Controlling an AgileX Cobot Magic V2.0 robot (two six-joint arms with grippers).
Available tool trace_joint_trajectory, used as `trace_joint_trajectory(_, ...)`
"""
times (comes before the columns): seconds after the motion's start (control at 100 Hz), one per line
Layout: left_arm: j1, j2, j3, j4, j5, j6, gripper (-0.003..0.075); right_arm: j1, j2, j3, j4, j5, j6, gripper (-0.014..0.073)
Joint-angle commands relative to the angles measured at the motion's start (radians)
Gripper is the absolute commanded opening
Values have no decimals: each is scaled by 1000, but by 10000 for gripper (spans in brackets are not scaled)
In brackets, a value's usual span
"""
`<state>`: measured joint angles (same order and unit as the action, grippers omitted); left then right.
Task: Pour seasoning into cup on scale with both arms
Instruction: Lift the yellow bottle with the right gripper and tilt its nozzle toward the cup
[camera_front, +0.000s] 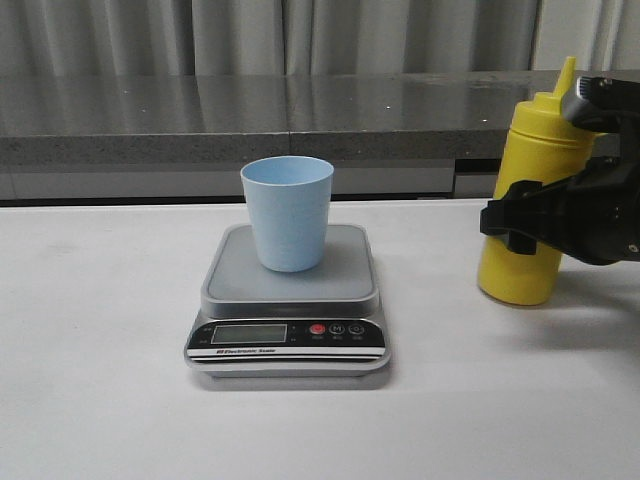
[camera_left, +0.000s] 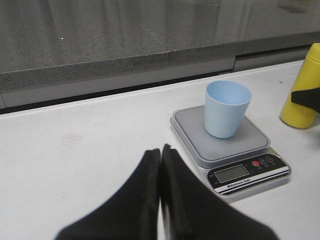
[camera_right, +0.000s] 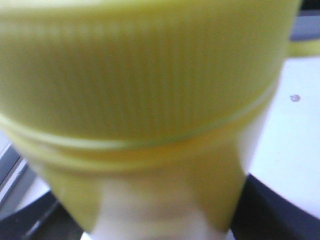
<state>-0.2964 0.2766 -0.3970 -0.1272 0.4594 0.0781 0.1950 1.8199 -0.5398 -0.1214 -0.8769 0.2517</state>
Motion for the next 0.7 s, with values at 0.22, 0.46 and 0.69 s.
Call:
trace_joint_trajectory(0.22, 2, 7, -27, -14, -70, -10, -20, 2, -89, -20, -11, -52, -3, -60)
trace_joint_trajectory(0.46, 2, 7, -27, -14, -70, -10, -20, 2, -239, -30, -68, 171, -127, -60)
trace_joint_trajectory(0.69, 2, 7, -27, -14, -70, -10, -20, 2, -353, -151, -342, 451, -146, -60)
